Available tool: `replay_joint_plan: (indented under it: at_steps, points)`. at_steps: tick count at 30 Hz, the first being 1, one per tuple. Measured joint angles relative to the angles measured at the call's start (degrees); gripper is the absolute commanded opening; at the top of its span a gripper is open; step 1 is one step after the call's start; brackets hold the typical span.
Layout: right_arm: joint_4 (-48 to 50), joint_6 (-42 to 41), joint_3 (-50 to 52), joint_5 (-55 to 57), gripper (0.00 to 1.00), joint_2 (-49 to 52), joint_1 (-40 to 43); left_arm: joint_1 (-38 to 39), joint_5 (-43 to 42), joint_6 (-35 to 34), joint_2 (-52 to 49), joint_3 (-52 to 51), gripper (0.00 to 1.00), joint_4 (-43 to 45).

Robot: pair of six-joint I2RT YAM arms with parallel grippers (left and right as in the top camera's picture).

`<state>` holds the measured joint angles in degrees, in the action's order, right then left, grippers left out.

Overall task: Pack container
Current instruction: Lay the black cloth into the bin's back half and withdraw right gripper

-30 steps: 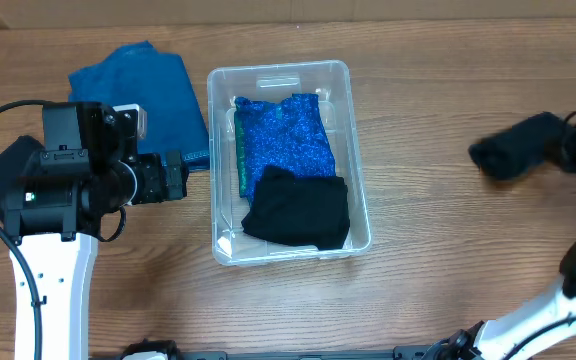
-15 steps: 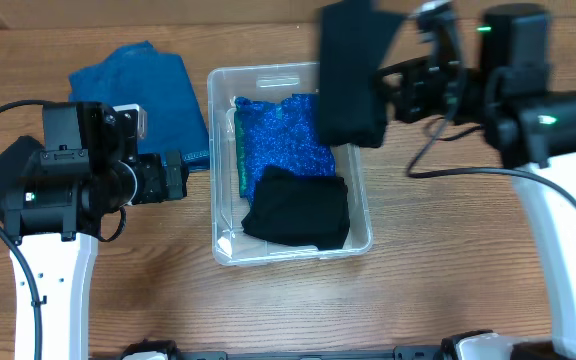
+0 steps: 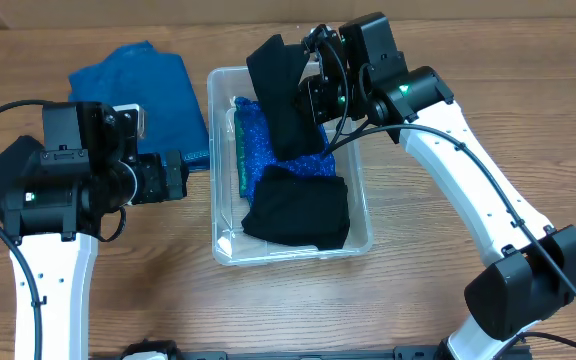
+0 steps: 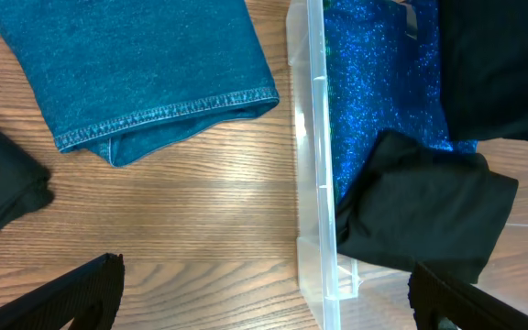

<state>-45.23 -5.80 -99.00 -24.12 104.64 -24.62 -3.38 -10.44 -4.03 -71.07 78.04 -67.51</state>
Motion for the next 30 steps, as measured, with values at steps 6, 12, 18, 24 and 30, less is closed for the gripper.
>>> replay_joint_plan:
  at_steps: [6,12,18,24,30]
  points:
    - [-0.85,-5.97,1.68,9.01,0.04,0.13,0.22,0.0,0.0,0.0,0.0,0.0,1.0,0.0]
    - [1.2,-5.05,2.8,2.8,0.04,4.5,0.24,0.0,0.0,0.0,0.0,0.0,1.0,0.02]
    - [1.03,-4.15,2.8,-5.84,0.04,4.5,0.22,0.0,0.0,0.0,0.0,0.0,1.0,0.42]
    - [-2.19,-4.15,2.8,-1.84,1.0,4.5,0.2,0.0,0.0,0.0,-0.15,0.0,1.0,0.87]
    - [-5.9,-10.43,2.8,27.23,1.0,4.5,0.31,0.0,0.0,0.0,-0.22,0.0,1.0,0.26]
